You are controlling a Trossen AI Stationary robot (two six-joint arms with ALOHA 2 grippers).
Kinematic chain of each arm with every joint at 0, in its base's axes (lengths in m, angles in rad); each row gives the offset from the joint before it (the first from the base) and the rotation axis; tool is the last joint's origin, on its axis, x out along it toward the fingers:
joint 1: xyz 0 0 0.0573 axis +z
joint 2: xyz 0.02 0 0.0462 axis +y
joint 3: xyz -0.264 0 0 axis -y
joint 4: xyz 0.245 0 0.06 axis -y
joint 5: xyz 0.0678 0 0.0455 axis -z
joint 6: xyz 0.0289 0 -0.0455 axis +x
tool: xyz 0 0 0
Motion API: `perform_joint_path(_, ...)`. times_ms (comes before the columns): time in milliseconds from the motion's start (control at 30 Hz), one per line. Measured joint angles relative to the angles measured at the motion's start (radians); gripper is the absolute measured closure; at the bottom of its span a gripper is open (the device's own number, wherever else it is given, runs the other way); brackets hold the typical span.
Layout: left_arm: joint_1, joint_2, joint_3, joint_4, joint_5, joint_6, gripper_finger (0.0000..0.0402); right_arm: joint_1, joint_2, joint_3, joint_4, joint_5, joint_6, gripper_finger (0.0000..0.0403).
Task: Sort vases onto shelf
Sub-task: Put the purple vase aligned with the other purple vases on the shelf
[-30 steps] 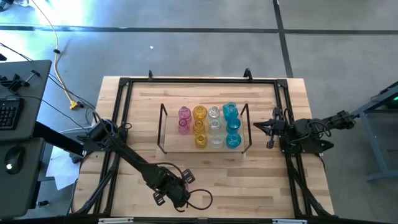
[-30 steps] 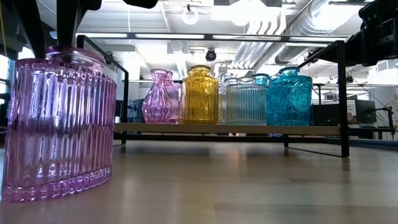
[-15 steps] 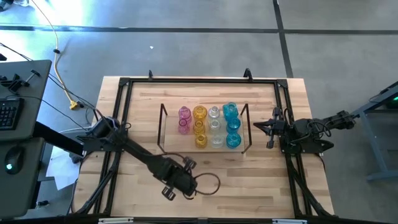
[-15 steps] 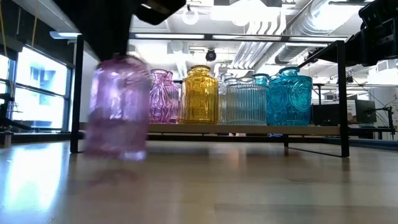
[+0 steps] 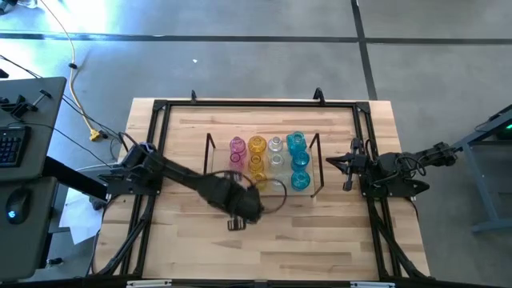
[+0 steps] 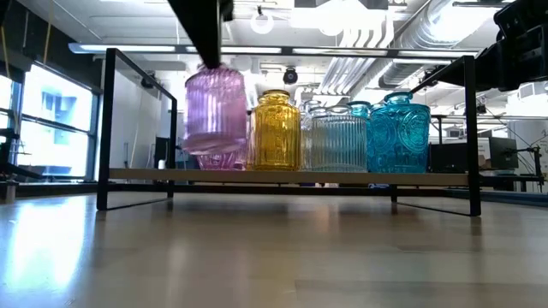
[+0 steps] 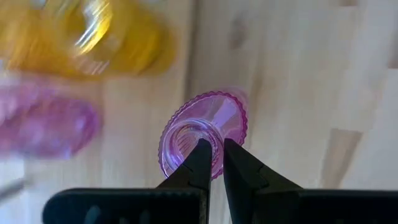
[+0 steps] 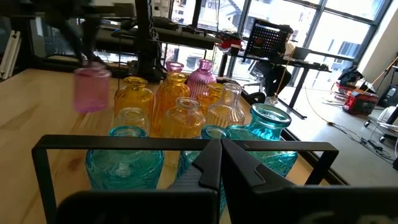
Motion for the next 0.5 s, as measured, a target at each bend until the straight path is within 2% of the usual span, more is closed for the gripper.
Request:
perform_joint_path(167,0.062,-0.025,-0.001,-0.042,0.034,-0.099,0.0389,0.000,0.000,0.000,0.000,0.000,0.000,0.0403)
perform_joint_path(500,0.130,-0.040,-0.007,-0.082,0.034,-0.155,0.0389,0.000,0.001,0.000,-0.008,0.000,0.007,0.0403)
